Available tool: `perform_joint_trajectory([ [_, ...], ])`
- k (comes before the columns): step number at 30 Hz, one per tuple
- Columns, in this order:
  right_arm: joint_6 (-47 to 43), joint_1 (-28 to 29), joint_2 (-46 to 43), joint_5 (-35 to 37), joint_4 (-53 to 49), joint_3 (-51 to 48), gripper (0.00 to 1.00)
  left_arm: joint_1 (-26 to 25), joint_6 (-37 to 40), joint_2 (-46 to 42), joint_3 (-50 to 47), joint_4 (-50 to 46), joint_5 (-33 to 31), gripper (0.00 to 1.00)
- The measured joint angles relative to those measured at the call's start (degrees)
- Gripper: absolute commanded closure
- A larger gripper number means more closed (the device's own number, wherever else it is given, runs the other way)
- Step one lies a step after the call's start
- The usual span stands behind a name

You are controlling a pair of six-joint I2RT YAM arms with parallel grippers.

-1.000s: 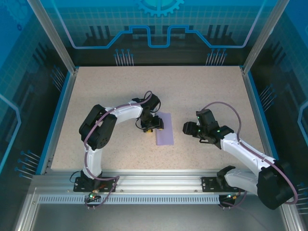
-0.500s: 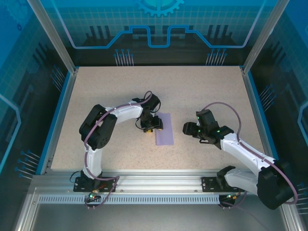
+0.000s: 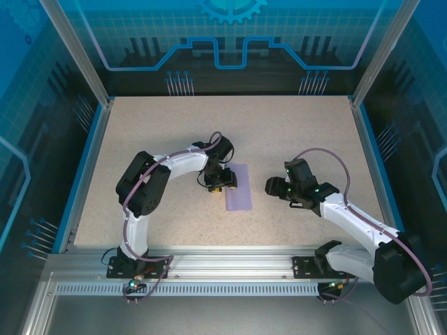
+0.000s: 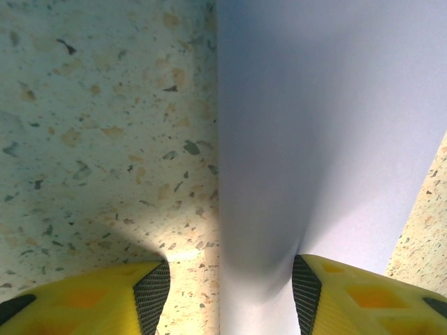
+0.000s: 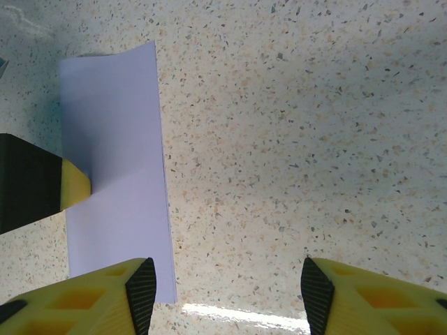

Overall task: Fold a paper plane with a square sheet of paper (fold left side to right side)
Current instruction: Hold the square sheet of paper at the center of the table.

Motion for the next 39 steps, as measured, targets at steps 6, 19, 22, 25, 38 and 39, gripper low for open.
perform_joint_trajectory([
  [6,0.00,0.00,0.07,-0.28,0.07,0.00,0.40,-0.02,0.00,0.33,0.55,-0.66,-0.02,0.44],
  [19,0.00,0.00,1.38,-1.55,0.48,0.00,0.40,-0.02,0.00,0.81,1.25,-1.31,0.00,0.44],
  [22,0.00,0.00,1.62,-1.66,0.48,0.00,0.40,-0.02,0.00,0.96,1.33,-1.49,0.00,0.44],
  [25,0.00,0.00,1.88,-1.77,0.52,0.00,0.40,-0.02,0.00,0.96,1.36,-1.49,0.00,0.44],
  [38,0.31,0.00,4.46,-5.79,4.35,0.00,0.53,-0.02,0.02,0.96,1.38,-1.53,0.00,0.44],
  [39,0.50,0.00,5.53,-6.93,5.66,0.00,0.60,-0.02,0.02,0.96,1.38,-1.53,0.00,0.44],
])
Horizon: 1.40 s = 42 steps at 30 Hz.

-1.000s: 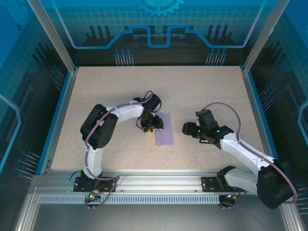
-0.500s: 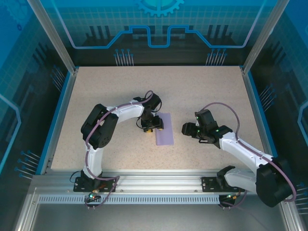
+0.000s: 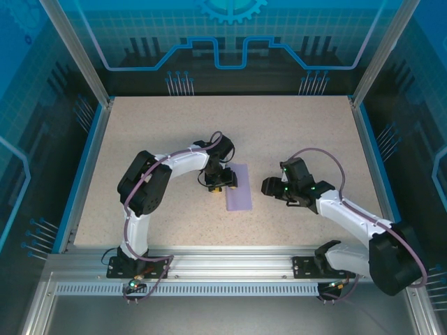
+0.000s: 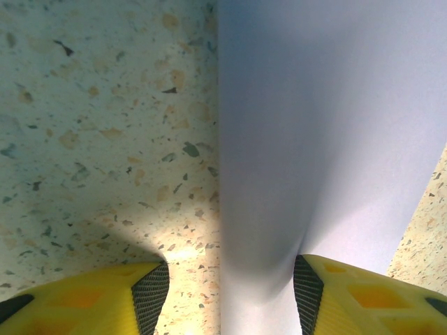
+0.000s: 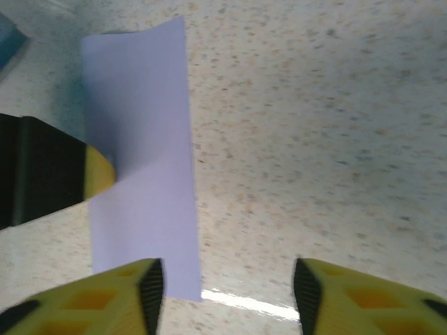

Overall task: Fold a paper plane with a square sheet of paper (fold left side to right side)
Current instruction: Hold the square sheet of paper at the center of the table.

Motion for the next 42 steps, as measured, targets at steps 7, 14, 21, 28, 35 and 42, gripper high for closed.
perform_joint_trajectory([
  [7,1.51,0.72,11.96,-6.34,6.93,2.16,0.88,0.00,0.00,0.04,0.00,-0.02,0.00,0.44],
  [14,1.70,2.34,21.86,-9.16,11.17,7.41,0.95,-0.04,0.00,0.04,0.00,-0.07,-0.02,0.44],
  [21,1.68,3.45,27.28,-9.42,11.74,9.77,0.95,-0.04,0.00,0.04,0.00,-0.09,-0.02,0.44],
  [28,1.64,3.91,29.07,-8.92,9.86,11.32,0.95,-0.07,0.00,0.04,0.02,-0.09,-0.04,0.44],
  [35,1.64,4.26,29.22,-7.87,8.76,11.80,0.95,-0.26,0.11,-0.66,-0.09,0.07,-0.44,0.40],
  [42,1.44,4.31,29.22,-7.63,8.35,11.96,0.96,-1.60,1.70,-3.89,-3.10,3.56,-2.40,0.32],
])
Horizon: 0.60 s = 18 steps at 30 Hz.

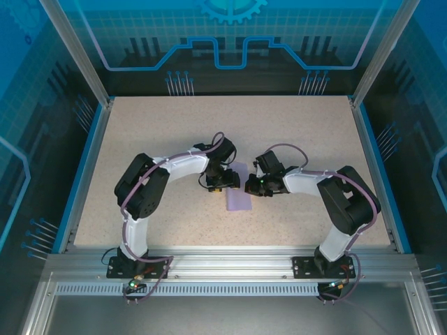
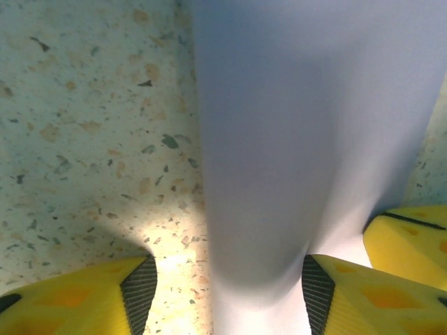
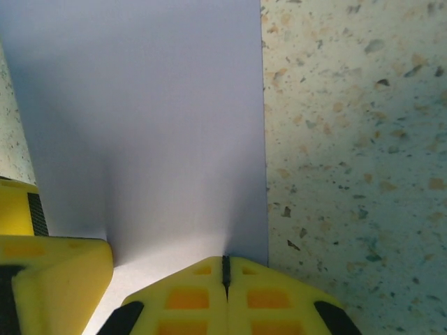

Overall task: Fold a paper plane with a square sheet of paper (fold left side to right side)
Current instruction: Hold the square sheet of paper at the center of the table.

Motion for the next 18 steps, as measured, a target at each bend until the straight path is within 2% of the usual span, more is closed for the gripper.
perform_joint_trajectory([
  [4,-0.02,0.00,0.17,-0.02,-0.09,0.15,0.96,-0.11,0.90,-2.93,-2.25,2.56,-0.20,0.33],
  [7,-0.02,0.13,0.24,0.11,-0.24,0.28,0.96,-0.11,1.64,-6.03,-3.56,4.76,-0.15,0.38],
  [13,-0.02,0.22,0.55,0.35,-1.16,0.94,0.96,-0.11,2.43,-8.83,-4.85,9.27,2.05,0.65],
  [18,-0.04,0.26,0.55,0.44,-1.29,0.96,0.96,-0.11,2.34,-7.45,-5.29,13.49,7.26,0.76],
])
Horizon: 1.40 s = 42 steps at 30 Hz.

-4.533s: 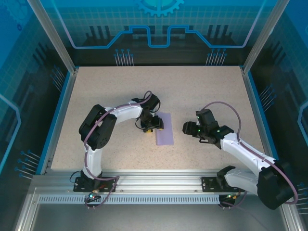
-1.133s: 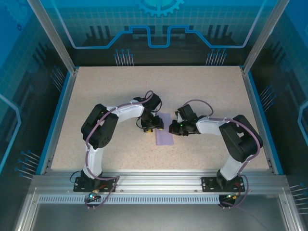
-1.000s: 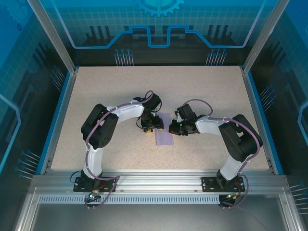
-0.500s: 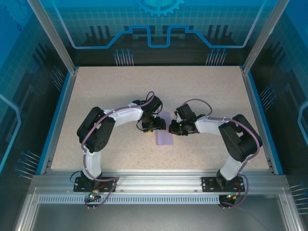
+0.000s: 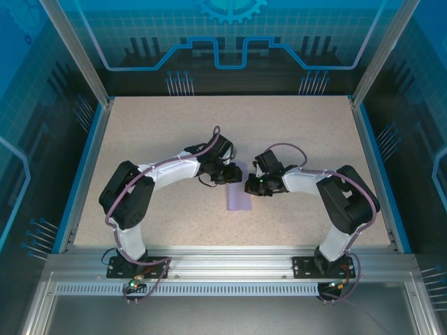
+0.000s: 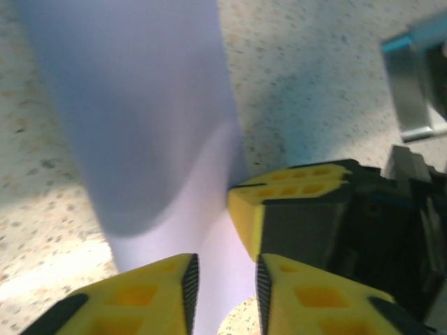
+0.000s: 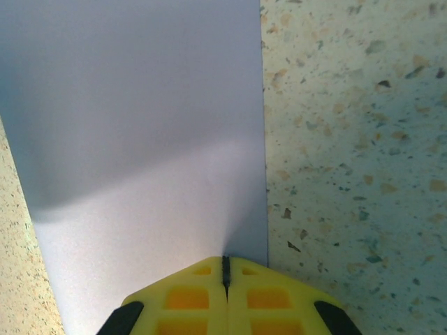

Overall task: Fold a paper plane with a square sheet of paper (fold left side to right side)
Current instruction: Hold the square sheet of paper at the center of the table, then first fold the square sheet of paper in half at the center of the table.

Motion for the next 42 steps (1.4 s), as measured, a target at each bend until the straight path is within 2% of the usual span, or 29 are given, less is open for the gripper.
perform_joint_trajectory([
  [8,-0.24,0.13,0.04,0.33,-0.61,0.35,0.96,0.04,0.07,6.05,-0.24,2.01,1.86,0.84],
  [19,-0.85,0.39,0.15,0.85,-1.53,0.81,0.96,1.31,0.66,6.93,-3.48,4.09,1.95,0.89],
  [30,-1.33,0.48,0.59,0.76,-1.95,1.27,0.97,2.64,1.01,5.49,-7.02,7.91,3.41,0.89],
  [42,-1.53,0.48,0.79,0.55,-1.86,1.40,0.97,7.43,2.51,1.03,-12.81,8.37,3.39,0.88],
])
